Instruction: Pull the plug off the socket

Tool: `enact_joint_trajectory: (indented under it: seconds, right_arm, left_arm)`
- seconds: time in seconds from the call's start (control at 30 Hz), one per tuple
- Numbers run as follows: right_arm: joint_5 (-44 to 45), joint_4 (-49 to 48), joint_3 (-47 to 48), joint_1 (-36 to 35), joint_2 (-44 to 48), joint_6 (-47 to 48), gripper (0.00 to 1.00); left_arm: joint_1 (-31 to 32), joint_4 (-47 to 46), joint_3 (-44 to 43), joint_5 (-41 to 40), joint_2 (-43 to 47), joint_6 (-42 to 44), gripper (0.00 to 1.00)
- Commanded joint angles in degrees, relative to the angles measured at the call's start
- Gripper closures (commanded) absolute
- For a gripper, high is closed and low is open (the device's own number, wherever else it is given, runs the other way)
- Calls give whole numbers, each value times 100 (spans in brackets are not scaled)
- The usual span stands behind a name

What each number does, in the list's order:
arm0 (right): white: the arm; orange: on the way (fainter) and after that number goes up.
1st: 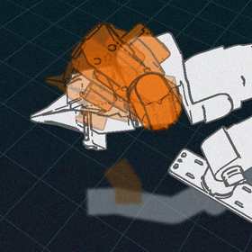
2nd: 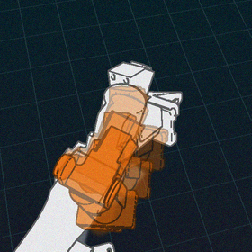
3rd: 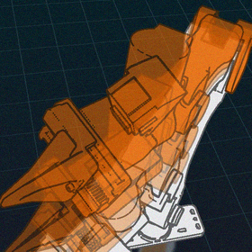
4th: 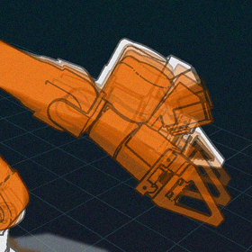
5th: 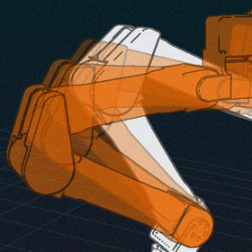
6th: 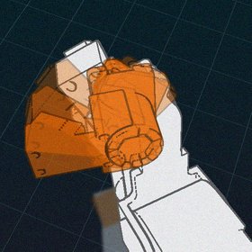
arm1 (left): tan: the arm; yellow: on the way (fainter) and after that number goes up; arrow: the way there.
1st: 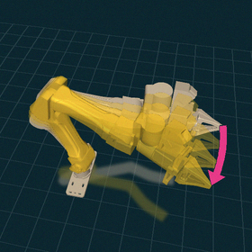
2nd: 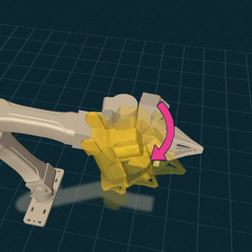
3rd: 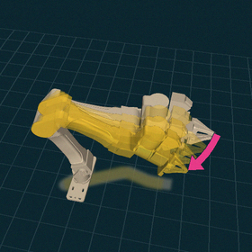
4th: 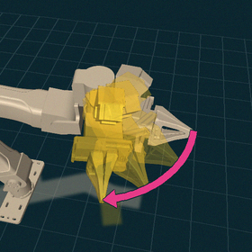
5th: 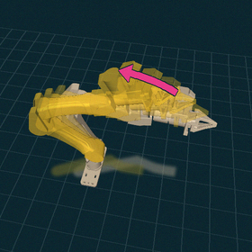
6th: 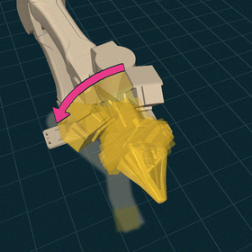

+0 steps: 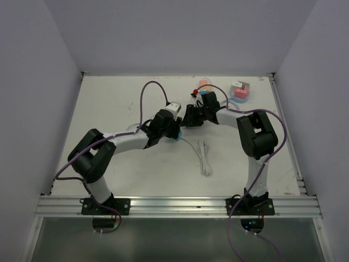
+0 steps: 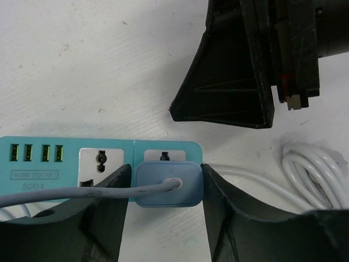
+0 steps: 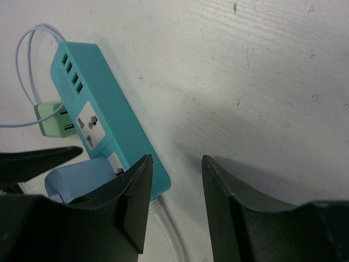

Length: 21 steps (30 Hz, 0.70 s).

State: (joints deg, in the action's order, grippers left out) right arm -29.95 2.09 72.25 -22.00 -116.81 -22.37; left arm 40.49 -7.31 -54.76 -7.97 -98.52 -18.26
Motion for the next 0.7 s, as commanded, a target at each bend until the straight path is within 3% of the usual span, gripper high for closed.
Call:
enact_joint_trajectory:
  seconds: [0.0,0.07,0.17,0.27,0.67]
  right_arm:
    - [-186,-174,44,-50,194,-4,54]
    - [-195,-174,52,-76,185,5,54]
    - [-230,-182,53,-76,177,-4,54]
    - [-282,-182,44,-85,177,-57,54]
    - [-511,-314,105,-191,115,5,53]
  left_arm:
    - [3,-543,-87,-161,-88,165,44]
    - [20,-727,9,-161,-80,226,53]
    - [38,-1043,255,-153,17,262,79]
    - [47,-1544,624,-109,201,262,89]
    - [38,-3022,1469,-196,668,323,99]
